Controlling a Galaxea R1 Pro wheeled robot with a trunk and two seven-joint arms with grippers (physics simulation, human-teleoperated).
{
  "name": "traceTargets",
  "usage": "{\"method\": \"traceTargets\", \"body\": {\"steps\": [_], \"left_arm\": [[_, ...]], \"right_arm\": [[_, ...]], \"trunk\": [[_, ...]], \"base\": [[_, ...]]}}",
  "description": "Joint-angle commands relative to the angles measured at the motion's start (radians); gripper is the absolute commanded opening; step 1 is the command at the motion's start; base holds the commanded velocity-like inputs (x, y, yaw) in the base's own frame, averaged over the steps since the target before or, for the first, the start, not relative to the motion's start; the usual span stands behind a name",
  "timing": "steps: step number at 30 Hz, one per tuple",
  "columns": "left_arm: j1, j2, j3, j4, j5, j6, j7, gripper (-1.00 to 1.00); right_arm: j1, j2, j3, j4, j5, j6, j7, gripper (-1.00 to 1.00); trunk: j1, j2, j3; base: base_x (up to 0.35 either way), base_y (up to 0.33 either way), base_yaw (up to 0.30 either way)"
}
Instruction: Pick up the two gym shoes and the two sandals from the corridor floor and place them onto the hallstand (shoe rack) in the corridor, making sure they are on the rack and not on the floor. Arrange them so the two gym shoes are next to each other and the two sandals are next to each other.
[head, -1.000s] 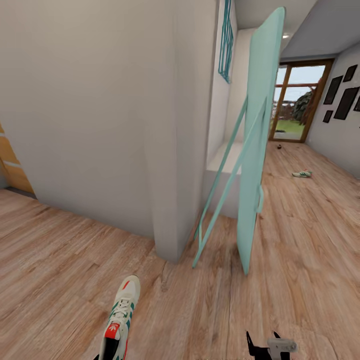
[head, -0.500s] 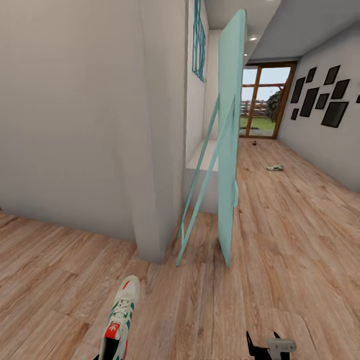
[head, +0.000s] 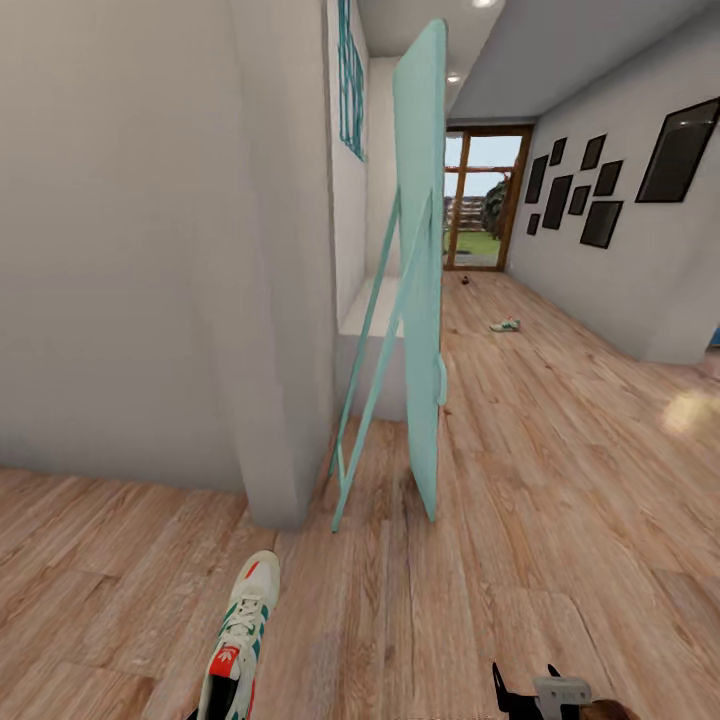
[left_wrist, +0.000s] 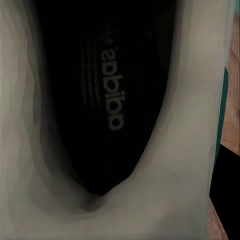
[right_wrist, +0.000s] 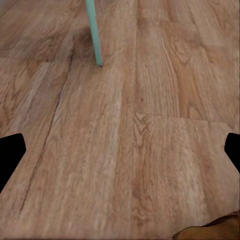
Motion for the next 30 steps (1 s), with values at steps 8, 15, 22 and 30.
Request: {"method": "traceTargets", "body": {"steps": [8,15,22,30], "left_arm": [[0.000,0.001,-0.004,0.000,-0.002,-0.003,0.002,-1.00],[0.000,0.001,-0.004,0.000,-0.002,-0.003,0.002,-1.00],[0.000,0.001,-0.004,0.000,-0.002,-0.003,0.002,-1.00],[0.000,0.001,-0.004,0.000,-0.002,-0.003,0.002,-1.00]], "right_arm": [[-0.001,-0.001,-0.006,0.001,0.007,-0.003,-0.001,1.00],[-0.001,0.000,-0.006,0.001,0.007,-0.003,-0.001,1.00],[-0.001,0.001,-0.006,0.001,0.007,-0.003,-0.001,1.00],[-0.001,0.000,-0.006,0.001,0.007,-0.003,-0.001,1.00]], "trunk": [[0.000,0.000,-0.004],[0.000,0.000,-0.008],[0.000,0.000,-0.011],[0.000,0.000,-0.014]], "base": [[0.000,0.003,-0.271],[0.000,0.000,-0.271],[0.033,0.000,-0.271],[0.184,0.026,-0.271]]}}
